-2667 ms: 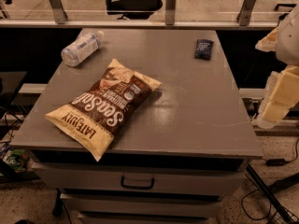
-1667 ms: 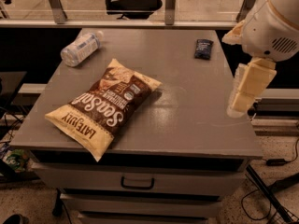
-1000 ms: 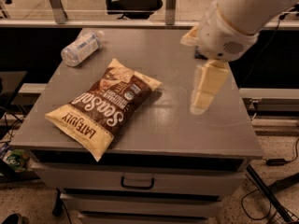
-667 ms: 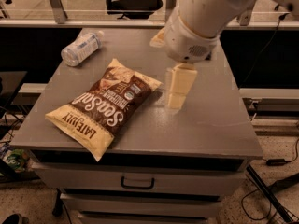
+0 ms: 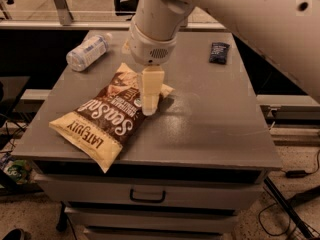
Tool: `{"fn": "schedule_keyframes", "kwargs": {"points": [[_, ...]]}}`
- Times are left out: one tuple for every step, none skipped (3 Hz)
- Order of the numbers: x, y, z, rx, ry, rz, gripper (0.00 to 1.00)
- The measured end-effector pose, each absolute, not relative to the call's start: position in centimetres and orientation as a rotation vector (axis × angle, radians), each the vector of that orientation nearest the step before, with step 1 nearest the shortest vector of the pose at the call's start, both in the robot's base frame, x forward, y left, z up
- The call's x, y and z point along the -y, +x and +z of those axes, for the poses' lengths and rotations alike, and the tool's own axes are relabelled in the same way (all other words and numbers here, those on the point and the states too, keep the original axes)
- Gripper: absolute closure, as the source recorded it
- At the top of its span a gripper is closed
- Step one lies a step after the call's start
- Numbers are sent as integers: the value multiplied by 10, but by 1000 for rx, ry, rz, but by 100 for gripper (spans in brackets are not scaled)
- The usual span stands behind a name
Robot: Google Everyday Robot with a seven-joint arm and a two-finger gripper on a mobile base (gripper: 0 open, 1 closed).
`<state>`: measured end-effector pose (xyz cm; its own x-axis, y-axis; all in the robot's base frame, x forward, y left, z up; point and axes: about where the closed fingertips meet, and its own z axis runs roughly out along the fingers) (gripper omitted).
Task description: Move brown chip bag near rxbar blueberry
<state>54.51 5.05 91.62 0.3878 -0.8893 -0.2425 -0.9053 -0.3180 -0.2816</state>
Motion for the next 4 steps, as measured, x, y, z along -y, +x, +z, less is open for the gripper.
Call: {"fn": "schedule_keyframes", "kwargs": {"points": [[-81,562,891,-1507,-2384,8,0],[-89,567,869,-1479,-2466,-48,1],[-84,567,858,-1451,-2528,-139,22],[-77,567,857,-1432,-2590,-195,46]]}}
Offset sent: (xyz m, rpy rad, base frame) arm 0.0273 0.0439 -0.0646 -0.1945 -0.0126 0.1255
